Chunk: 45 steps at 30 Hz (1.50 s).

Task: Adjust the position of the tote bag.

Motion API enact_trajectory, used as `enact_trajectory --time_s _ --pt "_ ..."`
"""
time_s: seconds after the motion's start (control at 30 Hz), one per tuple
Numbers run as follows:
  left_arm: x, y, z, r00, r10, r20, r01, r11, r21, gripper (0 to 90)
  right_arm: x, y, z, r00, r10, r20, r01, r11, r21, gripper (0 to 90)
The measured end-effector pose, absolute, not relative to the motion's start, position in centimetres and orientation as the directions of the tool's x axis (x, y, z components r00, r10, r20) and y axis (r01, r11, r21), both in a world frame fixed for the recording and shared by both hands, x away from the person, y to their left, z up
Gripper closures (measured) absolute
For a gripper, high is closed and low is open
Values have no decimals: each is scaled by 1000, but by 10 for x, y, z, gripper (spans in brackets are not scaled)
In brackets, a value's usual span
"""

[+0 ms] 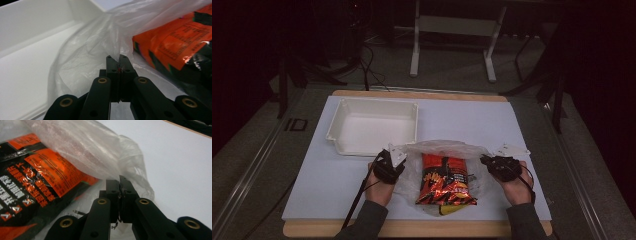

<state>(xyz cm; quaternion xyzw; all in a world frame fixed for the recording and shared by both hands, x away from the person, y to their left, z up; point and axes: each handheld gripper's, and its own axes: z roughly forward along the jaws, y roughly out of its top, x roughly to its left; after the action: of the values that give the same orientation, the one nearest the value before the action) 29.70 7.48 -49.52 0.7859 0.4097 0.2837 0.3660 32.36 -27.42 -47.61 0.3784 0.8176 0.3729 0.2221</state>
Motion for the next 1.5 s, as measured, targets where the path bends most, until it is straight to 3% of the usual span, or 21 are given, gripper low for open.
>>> enact_trajectory --time_s 0.2,0.47,0.73,1.03,1.23,1.5 --pt "296 67 -498 542 824 166 423 -438 793 863 326 -272 -478 -616 785 -73 463 436 772 833" --pt "287 72 -490 566 808 164 394 -440 807 652 314 -274 -472 -636 764 -110 425 465 777 612" --pt "277 78 -480 577 803 147 361 -413 836 589 302 -277 -457 -677 728 -108 366 460 809 533" --pt "266 81 -471 596 795 110 330 -368 869 559 290 -274 -450 -722 682 -113 307 462 832 537" --pt "260 77 -471 632 767 110 321 -388 864 559 287 -265 -454 -749 653 -112 296 482 824 646" --pt "258 73 -472 660 744 99 321 -399 859 558 284 -258 -459 -772 625 -112 290 504 813 682"
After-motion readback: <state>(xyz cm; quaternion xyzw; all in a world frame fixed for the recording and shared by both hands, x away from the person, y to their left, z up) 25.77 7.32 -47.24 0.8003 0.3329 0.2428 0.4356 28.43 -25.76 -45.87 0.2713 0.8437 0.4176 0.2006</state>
